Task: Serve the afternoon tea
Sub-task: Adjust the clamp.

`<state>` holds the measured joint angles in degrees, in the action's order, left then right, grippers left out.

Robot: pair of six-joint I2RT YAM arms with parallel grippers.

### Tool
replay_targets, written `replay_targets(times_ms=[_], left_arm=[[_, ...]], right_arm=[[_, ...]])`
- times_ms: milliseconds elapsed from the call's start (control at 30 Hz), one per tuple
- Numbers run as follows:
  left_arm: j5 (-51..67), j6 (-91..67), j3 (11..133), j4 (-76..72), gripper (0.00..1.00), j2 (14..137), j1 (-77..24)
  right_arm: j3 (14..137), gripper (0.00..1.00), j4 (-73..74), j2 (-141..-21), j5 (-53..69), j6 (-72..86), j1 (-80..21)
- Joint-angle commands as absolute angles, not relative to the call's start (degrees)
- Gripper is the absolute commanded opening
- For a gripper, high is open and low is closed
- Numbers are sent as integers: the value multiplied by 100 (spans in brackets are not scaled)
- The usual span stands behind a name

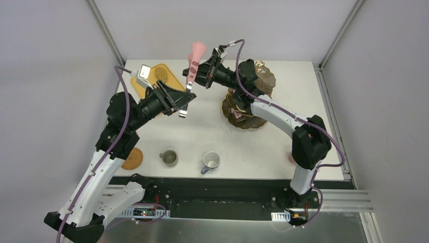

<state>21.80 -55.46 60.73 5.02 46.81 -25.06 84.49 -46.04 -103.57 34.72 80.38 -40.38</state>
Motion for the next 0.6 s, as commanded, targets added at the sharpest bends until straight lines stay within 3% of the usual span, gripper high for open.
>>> replay_targets(times_ms=[0,100,167,300,467,567], left_arm=[[1962,-5313,6377,290,46,4724,-2493],[1956,-5309,6412,204,45,4814,-2495],[1935,-5244,6468,278,38,4855,-2496],[1788,-5035,6588,590,29,4858,-2498],[1318,-4783,6824,1230,26,4819,-2492],[789,-4485,7185,1947,28,4898,-2493]], right_arm=[[8463,0,-5071,-10269,3380,8105,-4082],[8489,0,-5015,-10282,3364,8070,-4104],[8462,0,-4997,-10275,3351,8062,-4097],[8470,11,-4641,-10191,3330,7889,-4074],[8364,54,-3378,-9861,3041,7362,-4023],[8265,71,-2459,-9641,2986,6985,-3996]])
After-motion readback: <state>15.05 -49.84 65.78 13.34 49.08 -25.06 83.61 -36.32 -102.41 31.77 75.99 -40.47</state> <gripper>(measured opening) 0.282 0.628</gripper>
